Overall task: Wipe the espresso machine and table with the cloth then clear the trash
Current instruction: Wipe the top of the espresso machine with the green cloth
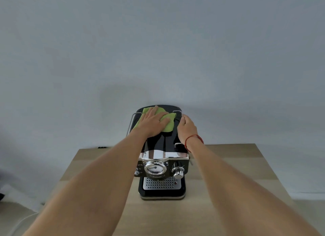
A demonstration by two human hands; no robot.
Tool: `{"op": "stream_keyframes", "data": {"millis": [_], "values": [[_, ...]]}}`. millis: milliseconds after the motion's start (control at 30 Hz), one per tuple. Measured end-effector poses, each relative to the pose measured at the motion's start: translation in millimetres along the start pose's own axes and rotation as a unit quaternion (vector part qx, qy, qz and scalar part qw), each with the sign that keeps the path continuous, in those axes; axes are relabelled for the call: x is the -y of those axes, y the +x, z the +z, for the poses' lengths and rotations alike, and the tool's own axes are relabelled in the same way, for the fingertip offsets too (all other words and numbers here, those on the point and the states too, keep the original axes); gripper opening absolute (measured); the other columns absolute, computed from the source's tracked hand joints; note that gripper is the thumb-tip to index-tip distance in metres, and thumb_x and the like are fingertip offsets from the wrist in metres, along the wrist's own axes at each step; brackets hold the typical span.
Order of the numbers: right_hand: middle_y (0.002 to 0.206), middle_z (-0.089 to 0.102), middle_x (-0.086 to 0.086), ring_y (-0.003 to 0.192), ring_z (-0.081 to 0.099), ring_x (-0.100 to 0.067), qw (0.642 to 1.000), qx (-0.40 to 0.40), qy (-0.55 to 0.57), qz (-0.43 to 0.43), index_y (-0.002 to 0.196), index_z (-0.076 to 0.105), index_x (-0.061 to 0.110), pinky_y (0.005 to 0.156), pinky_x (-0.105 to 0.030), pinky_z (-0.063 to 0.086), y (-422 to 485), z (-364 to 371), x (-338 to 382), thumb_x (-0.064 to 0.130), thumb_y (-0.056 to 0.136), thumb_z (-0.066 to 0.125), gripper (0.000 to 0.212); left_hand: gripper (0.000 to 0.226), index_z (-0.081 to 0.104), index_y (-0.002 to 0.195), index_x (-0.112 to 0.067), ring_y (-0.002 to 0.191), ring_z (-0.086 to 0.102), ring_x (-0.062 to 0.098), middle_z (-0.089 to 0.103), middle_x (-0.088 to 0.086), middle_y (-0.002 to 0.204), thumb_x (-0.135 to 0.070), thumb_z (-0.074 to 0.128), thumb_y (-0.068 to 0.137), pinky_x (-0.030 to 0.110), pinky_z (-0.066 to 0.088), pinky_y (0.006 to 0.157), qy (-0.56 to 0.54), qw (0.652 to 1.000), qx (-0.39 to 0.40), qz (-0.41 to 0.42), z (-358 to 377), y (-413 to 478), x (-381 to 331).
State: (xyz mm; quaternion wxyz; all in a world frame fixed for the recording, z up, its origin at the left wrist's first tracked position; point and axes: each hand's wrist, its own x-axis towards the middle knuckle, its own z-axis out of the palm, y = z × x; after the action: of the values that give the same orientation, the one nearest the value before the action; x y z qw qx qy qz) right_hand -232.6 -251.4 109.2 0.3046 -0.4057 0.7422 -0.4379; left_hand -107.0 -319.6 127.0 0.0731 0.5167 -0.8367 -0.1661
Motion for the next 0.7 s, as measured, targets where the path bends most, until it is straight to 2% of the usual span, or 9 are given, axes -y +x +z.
{"op": "stream_keyframes", "data": {"millis": [133, 267, 367, 500, 600, 700], "values": [[0.11, 0.063, -0.011, 0.103, 0.059, -0.034, 0.998, -0.016, -0.053, -0.019, 0.115, 0.052, 0.017, 0.096, -0.047, 0.045, 7.3, 2.6, -3.1, 0.03, 0.101, 0.022, 0.035, 0.06, 0.03, 0.147, -0.035, 0.149, 0.005, 0.021, 0.01, 0.004, 0.161, -0.06, 0.033, 0.092, 0.043, 0.005, 0.121, -0.009, 0.999, -0.016, -0.042, 0.8, 26.7, -1.3], [0.093, 0.059, -0.011, 0.084, 0.056, -0.031, 0.995, -0.026, -0.094, -0.03, 0.099, 0.046, 0.016, 0.085, -0.043, 0.046, 11.9, 4.5, -7.3, 0.028, 0.101, 0.023, 0.026, 0.06, 0.035, 0.145, -0.031, 0.146, 0.018, 0.024, 0.026, 0.006, 0.157, -0.056, 0.033, 0.092, 0.042, 0.012, 0.119, 0.011, 0.997, -0.03, -0.067, -0.6, 48.4, -8.2], [0.099, 0.062, -0.013, 0.086, 0.056, -0.031, 0.995, -0.025, -0.089, -0.032, 0.108, 0.05, 0.014, 0.085, -0.042, 0.046, 12.9, 3.7, -6.5, 0.027, 0.101, 0.024, 0.03, 0.053, 0.041, 0.143, -0.033, 0.145, 0.02, 0.022, 0.029, 0.003, 0.156, -0.049, 0.033, 0.093, 0.043, 0.013, 0.119, 0.0, 0.998, -0.029, -0.053, 1.6, 46.5, -7.7], [0.11, 0.062, -0.016, 0.094, 0.057, -0.032, 0.997, -0.02, -0.066, -0.028, 0.115, 0.051, 0.014, 0.086, -0.04, 0.045, 12.2, 0.3, -3.4, 0.028, 0.101, 0.025, 0.034, 0.046, 0.046, 0.14, -0.035, 0.148, 0.01, 0.018, 0.018, 0.002, 0.16, -0.045, 0.037, 0.096, 0.04, 0.005, 0.121, -0.033, 0.999, -0.032, -0.012, 7.0, 6.0, -16.2], [0.111, 0.062, -0.015, 0.1, 0.059, -0.033, 0.998, -0.015, -0.062, -0.018, 0.113, 0.051, 0.015, 0.085, -0.039, 0.044, 4.4, -3.1, 3.3, 0.03, 0.101, 0.023, 0.034, 0.047, 0.042, 0.14, -0.041, 0.149, 0.004, 0.018, 0.012, 0.0, 0.161, -0.052, 0.038, 0.095, 0.042, 0.003, 0.121, -0.007, 0.999, -0.037, 0.0, 8.4, -43.0, -20.8], [0.114, 0.061, -0.015, 0.102, 0.057, -0.034, 0.998, -0.016, -0.06, -0.01, 0.112, 0.052, 0.014, 0.082, -0.036, 0.041, -3.3, -5.1, 8.4, 0.03, 0.102, 0.023, 0.034, 0.055, 0.033, 0.144, -0.042, 0.149, 0.005, 0.021, 0.01, 0.002, 0.161, -0.062, 0.034, 0.093, 0.046, 0.008, 0.121, 0.033, 0.999, -0.03, -0.031, 12.8, -72.2, -21.5]]}}
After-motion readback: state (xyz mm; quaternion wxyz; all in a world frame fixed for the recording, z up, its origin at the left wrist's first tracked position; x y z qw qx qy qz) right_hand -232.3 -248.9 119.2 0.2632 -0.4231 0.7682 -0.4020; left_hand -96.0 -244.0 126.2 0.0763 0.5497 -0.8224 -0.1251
